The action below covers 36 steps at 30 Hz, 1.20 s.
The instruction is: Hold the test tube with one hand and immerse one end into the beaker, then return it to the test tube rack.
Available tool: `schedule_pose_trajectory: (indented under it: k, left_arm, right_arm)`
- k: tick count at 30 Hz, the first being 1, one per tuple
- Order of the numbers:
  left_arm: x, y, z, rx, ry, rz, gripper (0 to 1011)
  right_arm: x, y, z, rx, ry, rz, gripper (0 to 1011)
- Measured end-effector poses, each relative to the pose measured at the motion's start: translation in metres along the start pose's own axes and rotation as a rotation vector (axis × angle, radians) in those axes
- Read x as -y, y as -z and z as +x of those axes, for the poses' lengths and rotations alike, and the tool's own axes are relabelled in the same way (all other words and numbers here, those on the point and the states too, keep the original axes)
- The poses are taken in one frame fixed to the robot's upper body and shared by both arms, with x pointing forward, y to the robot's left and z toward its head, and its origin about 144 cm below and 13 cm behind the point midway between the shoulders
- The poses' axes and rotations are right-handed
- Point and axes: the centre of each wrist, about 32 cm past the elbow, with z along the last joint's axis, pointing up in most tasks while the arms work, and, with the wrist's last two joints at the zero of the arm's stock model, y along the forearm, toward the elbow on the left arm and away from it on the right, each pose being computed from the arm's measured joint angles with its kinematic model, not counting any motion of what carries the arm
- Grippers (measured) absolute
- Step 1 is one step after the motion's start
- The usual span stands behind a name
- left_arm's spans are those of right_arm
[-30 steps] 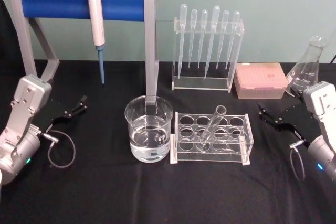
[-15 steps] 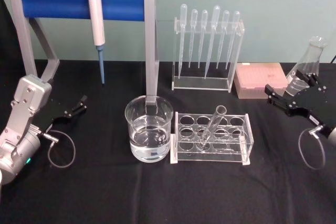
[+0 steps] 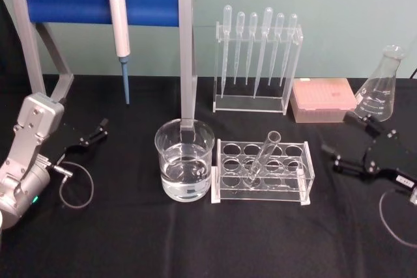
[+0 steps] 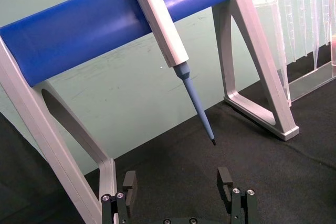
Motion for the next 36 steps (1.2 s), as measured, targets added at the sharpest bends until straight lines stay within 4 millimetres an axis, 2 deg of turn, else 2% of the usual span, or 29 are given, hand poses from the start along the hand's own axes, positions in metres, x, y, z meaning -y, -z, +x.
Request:
schedule_pose_trajectory:
  k: [7, 14, 24, 36]
  left_arm:
    - [0.0, 0.0, 0.0, 0.0, 0.0, 0.0, 1000]
    - [0.0, 0.0, 0.0, 0.0, 0.0, 0.0, 1000]
    - [0.0, 0.0, 0.0, 0.0, 0.0, 0.0, 1000]
    - [0.0, 0.0, 0.0, 0.0, 0.0, 0.0, 1000]
  right_arm:
    - [-0.011, 0.007, 0.002, -0.016, -0.147, -0.039, 1003]
    - [-0.038, 0.014, 0.002, -0.03, -0.235, -0.062, 1003]
    - [-0.065, 0.014, 0.004, -0.029, -0.264, -0.046, 1002]
    - [-0.087, 0.012, 0.003, -0.037, -0.271, -0.032, 1003]
